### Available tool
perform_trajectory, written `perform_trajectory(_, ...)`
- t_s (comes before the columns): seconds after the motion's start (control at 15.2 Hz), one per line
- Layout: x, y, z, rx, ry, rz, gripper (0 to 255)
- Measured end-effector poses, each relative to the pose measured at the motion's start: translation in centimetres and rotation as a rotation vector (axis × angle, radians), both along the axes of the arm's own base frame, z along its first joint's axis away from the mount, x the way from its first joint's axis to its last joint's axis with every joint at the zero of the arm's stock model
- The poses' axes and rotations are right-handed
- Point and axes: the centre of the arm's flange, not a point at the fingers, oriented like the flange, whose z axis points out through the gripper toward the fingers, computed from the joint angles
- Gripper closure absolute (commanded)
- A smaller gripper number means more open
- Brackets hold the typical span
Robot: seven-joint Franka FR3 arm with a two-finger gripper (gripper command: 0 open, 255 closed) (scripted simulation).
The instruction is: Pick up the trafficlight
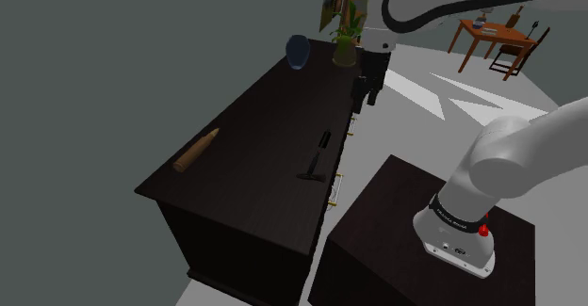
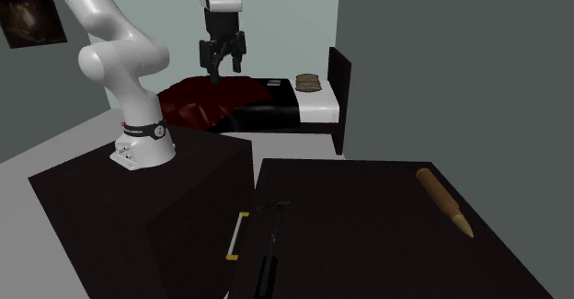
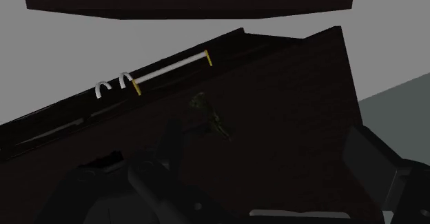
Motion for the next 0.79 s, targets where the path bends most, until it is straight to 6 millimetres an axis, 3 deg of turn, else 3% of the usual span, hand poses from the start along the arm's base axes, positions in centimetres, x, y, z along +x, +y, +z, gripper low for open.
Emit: perform_trajectory(0.79,7.8,-2.1,-12.7,-0.12,-0.019,-0.27,0)
